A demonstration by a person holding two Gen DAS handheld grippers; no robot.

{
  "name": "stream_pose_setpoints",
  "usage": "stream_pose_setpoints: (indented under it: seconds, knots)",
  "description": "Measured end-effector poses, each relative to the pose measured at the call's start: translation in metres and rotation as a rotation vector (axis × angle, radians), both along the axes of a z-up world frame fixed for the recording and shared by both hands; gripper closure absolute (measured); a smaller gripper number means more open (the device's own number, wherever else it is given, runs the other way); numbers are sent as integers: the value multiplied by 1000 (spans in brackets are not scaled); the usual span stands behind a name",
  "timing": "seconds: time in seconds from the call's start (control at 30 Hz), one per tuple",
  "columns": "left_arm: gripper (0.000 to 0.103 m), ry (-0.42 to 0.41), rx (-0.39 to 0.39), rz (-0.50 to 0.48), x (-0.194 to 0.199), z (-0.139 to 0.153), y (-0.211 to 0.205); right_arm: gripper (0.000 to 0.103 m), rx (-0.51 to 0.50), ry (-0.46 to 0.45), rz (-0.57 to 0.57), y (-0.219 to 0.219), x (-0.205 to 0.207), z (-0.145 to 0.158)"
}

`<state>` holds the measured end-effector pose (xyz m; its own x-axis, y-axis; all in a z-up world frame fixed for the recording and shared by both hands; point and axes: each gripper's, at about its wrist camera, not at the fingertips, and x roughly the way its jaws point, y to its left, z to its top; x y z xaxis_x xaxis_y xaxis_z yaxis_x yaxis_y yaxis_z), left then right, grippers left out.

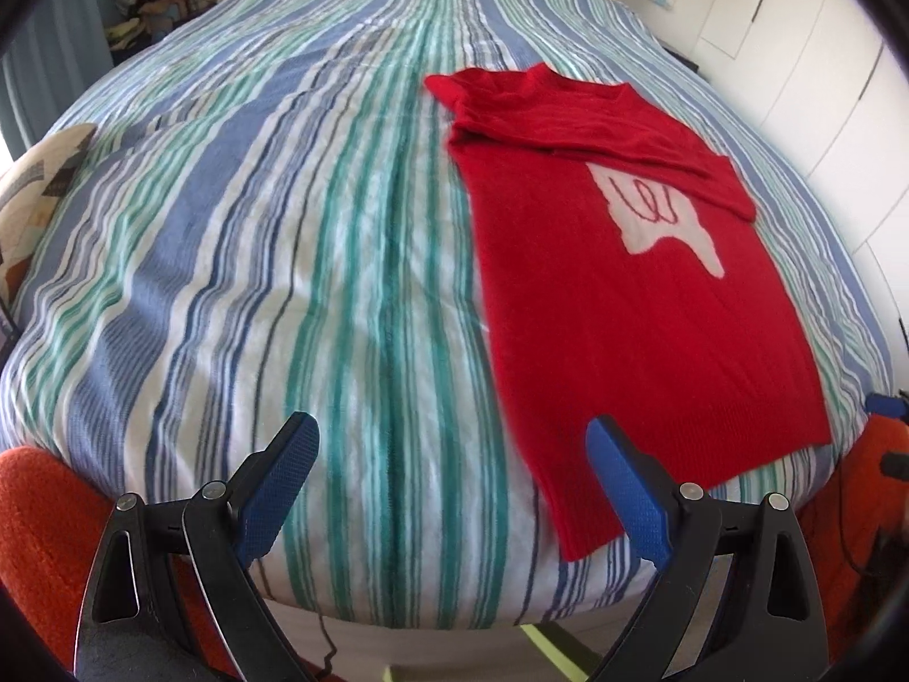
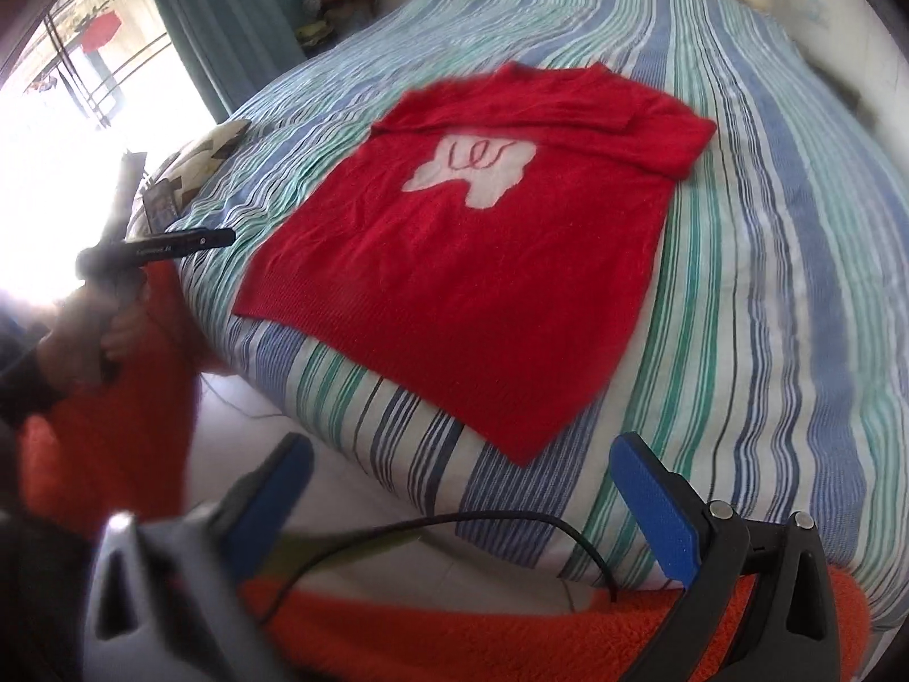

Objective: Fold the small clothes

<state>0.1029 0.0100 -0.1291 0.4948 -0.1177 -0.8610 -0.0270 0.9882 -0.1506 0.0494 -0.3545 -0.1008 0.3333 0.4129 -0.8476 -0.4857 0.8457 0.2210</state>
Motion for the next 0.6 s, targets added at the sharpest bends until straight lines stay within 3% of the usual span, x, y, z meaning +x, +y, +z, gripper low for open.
stream_pose_setpoints:
  seconds: [0.13,0.23,0.6]
  knots:
    - [7,38,-8,-42,3,-12,-12,0,104,134,-124,-10,33,-23]
    - [7,39,-1,-51,2,-13,-16,0,123,181,-220,-19,49,-35]
    - [7,32,-1,-45,0,-15,-12,0,85,68,-283,-27,35,-17]
